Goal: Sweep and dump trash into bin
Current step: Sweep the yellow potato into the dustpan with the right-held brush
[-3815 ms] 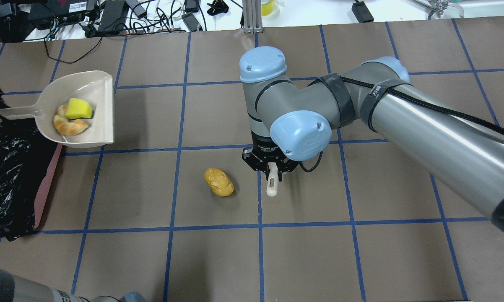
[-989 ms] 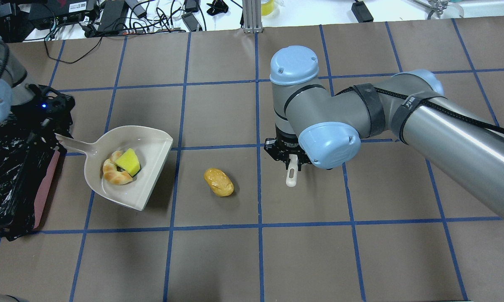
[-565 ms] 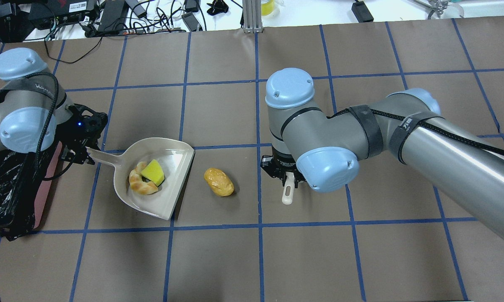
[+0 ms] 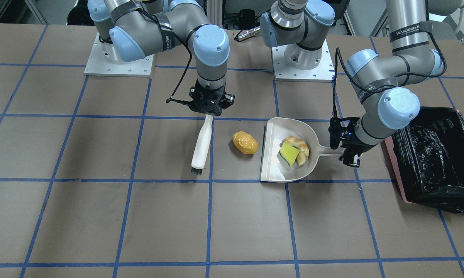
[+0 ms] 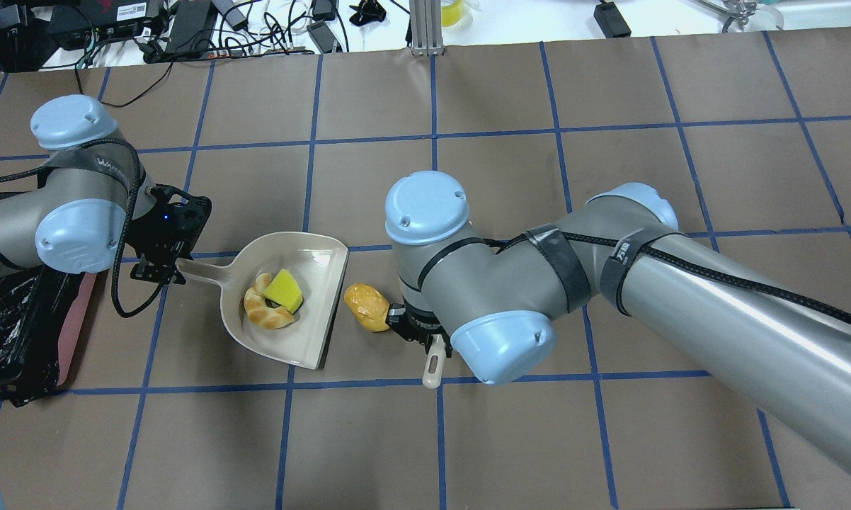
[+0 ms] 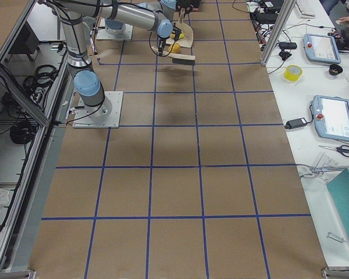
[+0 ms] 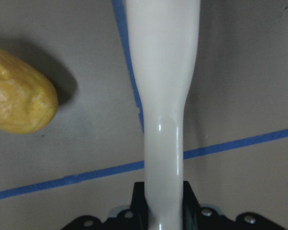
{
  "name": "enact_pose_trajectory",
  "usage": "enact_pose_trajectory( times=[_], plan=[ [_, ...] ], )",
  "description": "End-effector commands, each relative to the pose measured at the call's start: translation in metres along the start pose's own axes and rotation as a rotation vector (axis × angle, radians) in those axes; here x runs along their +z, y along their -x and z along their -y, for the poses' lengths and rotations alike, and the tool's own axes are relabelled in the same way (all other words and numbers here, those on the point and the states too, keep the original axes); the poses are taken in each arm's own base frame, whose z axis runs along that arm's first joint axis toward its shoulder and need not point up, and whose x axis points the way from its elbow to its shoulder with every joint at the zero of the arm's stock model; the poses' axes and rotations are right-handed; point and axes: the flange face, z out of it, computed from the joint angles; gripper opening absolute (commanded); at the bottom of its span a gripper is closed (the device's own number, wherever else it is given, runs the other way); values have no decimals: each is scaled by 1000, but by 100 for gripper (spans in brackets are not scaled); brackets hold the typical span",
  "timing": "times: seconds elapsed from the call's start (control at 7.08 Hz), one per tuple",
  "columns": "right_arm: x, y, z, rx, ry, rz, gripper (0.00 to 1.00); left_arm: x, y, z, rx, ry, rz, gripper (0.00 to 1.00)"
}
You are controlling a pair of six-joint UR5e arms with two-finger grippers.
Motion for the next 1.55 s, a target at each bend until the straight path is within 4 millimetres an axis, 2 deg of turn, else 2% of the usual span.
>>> enact_pose_trajectory(
  times=[0.0, 0.14, 0.71, 0.85, 0.99, 1.13, 1.41],
  plan=[
    [24, 33, -25, -9, -12, 27, 0, -1, -3, 5, -35, 5, 3, 0],
    [41, 42, -22, 5, -11, 24, 0, 0, -5, 6, -53, 10, 11, 0],
    [46, 62, -38, 7, -9, 95, 0, 3, -6, 8, -54, 13, 19, 0],
    [49, 68, -50, -4, -5, 92, 0, 2, -6, 7, -58, 16, 27, 0],
    [46, 72, -53, 12, -7, 100, 0, 5, -8, 8, -60, 17, 32, 0],
    [31, 85, -55, 19, 20, 179, 0, 7, -7, 8, -61, 18, 40, 0],
    [6, 117, -39, 74, 23, 254, 0, 8, -7, 9, -61, 18, 39, 0]
  ],
)
